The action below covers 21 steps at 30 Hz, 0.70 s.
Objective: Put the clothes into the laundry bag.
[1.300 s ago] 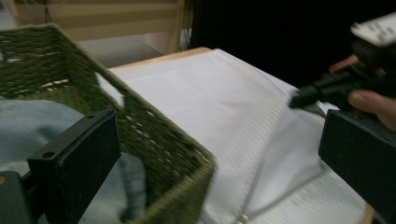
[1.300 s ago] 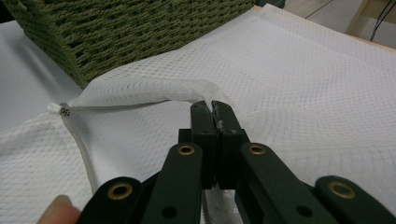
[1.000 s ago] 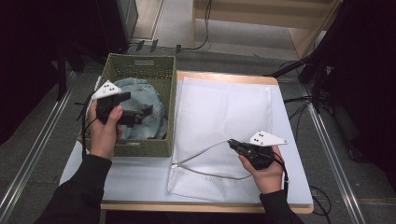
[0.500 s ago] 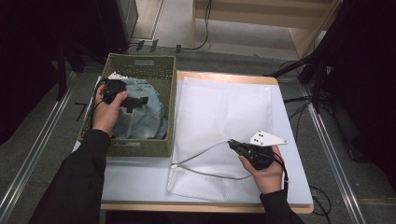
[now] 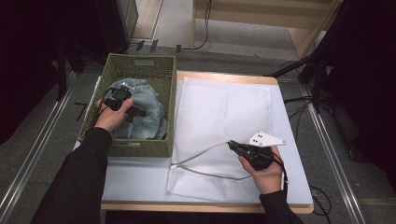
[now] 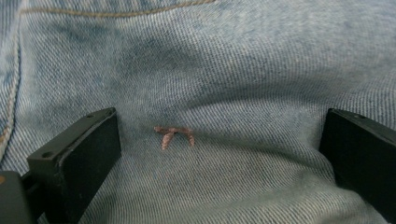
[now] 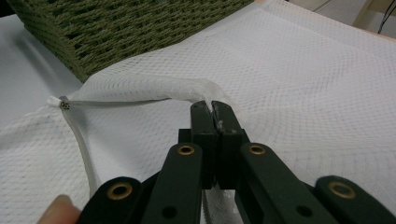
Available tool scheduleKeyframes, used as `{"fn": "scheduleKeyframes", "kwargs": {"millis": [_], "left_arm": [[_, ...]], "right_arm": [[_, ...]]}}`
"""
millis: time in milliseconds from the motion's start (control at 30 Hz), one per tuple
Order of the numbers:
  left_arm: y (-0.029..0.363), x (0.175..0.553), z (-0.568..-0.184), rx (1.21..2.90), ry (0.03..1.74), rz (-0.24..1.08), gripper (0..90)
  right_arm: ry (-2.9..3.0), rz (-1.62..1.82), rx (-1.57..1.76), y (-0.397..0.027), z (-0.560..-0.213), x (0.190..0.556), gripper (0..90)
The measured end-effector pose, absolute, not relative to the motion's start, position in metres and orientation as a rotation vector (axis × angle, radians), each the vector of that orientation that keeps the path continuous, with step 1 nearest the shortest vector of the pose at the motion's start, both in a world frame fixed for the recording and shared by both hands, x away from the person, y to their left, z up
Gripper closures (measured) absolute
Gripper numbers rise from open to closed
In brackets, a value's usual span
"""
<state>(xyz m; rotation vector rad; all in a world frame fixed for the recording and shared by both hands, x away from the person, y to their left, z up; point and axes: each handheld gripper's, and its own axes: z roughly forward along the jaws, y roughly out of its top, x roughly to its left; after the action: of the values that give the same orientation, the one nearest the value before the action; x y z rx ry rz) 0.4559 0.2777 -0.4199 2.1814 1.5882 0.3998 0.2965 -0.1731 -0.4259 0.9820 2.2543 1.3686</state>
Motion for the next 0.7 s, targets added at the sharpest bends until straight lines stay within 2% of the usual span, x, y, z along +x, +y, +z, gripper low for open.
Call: {"fn": "scheduleKeyframes", "kwargs": {"millis": [67,267,333,400,500,567,667,700], "left_arm": [[0.280,0.458,-0.420,2.160,1.643,0.360,0.0],[0.280,0.459,-0.429,2.168,1.649,0.317,0.0],[0.279,0.459,-0.429,2.157,1.685,0.287,4.9],[0.278,0.459,-0.426,2.139,1.724,0.271,15.5],[0.284,0.458,-0.420,2.098,1.757,0.233,41.2],[0.287,0.458,-0.417,2.077,1.758,0.199,54.4],[0.299,0.458,-0.398,1.913,1.648,-0.063,79.6],[0.295,0.457,-0.395,1.882,1.564,-0.127,79.9]], "right_arm": [[2.255,1.366,0.983,-0.173,-0.426,0.296,90.0],[2.253,1.368,0.987,-0.176,-0.427,0.295,90.0],[2.254,1.365,0.988,-0.176,-0.427,0.296,90.0],[2.257,1.363,0.987,-0.177,-0.428,0.296,90.0],[2.256,1.364,0.991,-0.176,-0.428,0.296,90.0],[2.256,1.365,0.991,-0.176,-0.428,0.296,90.0],[2.258,1.366,0.995,-0.175,-0.429,0.297,90.0],[2.261,1.365,0.991,-0.175,-0.429,0.298,90.0]]}}
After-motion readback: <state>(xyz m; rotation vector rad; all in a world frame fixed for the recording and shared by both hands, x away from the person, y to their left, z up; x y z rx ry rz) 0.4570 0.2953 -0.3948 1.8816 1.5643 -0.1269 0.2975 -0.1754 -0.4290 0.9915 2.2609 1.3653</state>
